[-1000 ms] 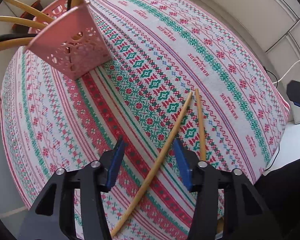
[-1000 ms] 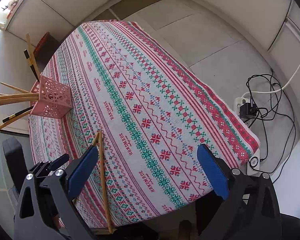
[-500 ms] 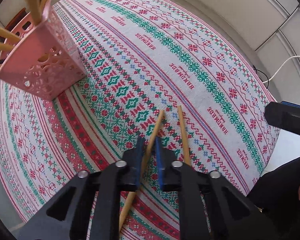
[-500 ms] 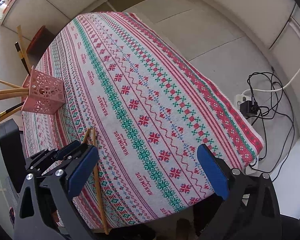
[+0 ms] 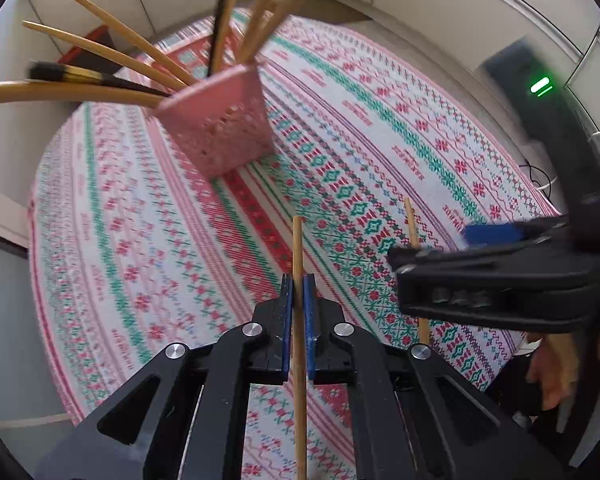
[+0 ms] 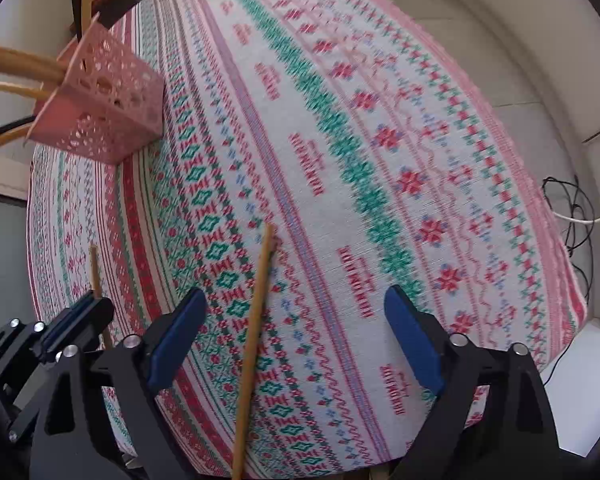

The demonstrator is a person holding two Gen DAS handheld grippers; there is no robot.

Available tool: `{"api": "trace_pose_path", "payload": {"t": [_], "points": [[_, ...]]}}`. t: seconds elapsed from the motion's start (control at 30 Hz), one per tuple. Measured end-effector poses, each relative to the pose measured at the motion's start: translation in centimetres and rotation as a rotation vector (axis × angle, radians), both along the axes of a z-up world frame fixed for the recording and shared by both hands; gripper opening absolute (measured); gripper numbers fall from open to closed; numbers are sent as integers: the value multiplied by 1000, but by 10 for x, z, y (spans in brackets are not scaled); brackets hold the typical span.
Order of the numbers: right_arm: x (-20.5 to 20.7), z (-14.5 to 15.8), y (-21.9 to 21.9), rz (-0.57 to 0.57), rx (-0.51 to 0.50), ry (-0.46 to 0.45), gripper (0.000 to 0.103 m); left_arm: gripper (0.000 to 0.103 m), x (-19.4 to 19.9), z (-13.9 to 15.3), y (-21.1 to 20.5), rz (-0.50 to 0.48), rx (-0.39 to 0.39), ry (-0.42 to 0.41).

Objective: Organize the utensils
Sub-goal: 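Grasp a wooden chopstick with the left gripper while the right gripper grasps another, then lift both wooden chopsticks upright and drop them into the pink basket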

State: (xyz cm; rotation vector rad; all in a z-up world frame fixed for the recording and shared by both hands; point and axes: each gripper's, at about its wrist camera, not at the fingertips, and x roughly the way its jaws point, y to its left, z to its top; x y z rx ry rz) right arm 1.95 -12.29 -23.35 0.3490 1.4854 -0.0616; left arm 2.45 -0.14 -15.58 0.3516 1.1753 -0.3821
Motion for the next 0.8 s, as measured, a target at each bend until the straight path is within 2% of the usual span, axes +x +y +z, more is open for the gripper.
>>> {"api": "trace_pose_path", "payload": {"t": [0.03,0.13,0.17,0.2,0.27,0.33,0.43,0.8], "points": [[0,3,6,17,-29,-23,73,5,1,7,2,6,2,-21],[0,4,18,48,-53,-31,46,5,-7,25,9,22,-3,-77],[0,4,19,49,-56,-30,29,5,-10,31,10,27,-6,-95],[0,3,19,47,-53,-34,18,5,-10,34,10,31,-9,-109],[-2,3,18,31,-27,-39,10,5,-15,44,11,39,-19,-145],[-5,8,12,23,0,-60,8,5,-21,55,11,44,-29,-181],[-13,28,10,40,-13,-137,6,5,-27,71,12,54,-46,-226],[-49,122,-40,9,-25,-408,6,5,-46,99,16,58,-96,-289]]}}
